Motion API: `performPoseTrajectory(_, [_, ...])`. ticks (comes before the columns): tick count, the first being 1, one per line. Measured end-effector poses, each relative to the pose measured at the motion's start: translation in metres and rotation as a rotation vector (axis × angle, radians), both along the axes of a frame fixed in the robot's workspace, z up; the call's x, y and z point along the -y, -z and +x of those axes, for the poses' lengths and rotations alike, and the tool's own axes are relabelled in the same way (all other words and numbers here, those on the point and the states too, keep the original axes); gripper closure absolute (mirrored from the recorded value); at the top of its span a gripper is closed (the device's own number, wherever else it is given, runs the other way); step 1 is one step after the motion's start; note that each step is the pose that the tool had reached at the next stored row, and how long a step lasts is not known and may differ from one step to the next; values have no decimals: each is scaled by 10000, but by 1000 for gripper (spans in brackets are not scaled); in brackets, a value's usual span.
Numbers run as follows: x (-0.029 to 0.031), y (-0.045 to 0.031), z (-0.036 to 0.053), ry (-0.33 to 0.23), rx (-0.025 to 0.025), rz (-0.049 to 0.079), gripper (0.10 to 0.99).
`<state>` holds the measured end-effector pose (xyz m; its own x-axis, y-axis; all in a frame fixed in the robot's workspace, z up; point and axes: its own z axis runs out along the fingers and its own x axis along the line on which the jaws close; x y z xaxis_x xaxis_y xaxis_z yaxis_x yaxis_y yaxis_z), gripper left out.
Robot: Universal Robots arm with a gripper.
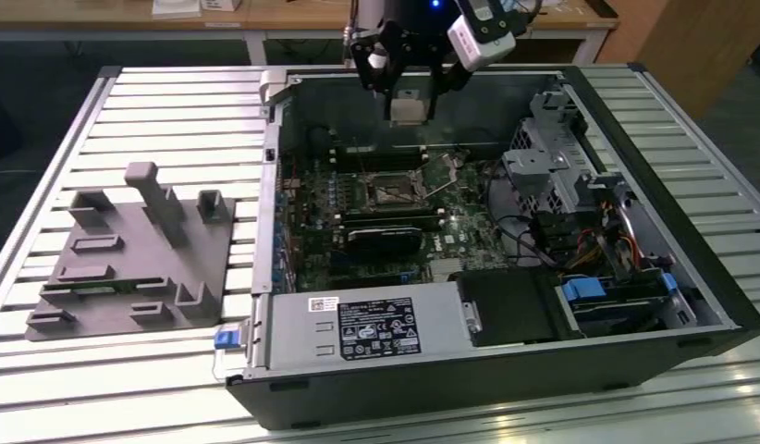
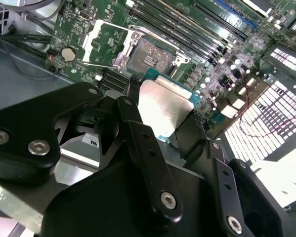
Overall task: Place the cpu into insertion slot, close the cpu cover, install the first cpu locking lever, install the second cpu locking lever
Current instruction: 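Place the cpu into insertion slot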
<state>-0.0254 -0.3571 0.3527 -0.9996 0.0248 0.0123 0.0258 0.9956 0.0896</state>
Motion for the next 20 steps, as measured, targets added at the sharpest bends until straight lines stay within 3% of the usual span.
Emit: performPoseTrajectory(20, [-77, 336, 0, 0, 1, 0, 545])
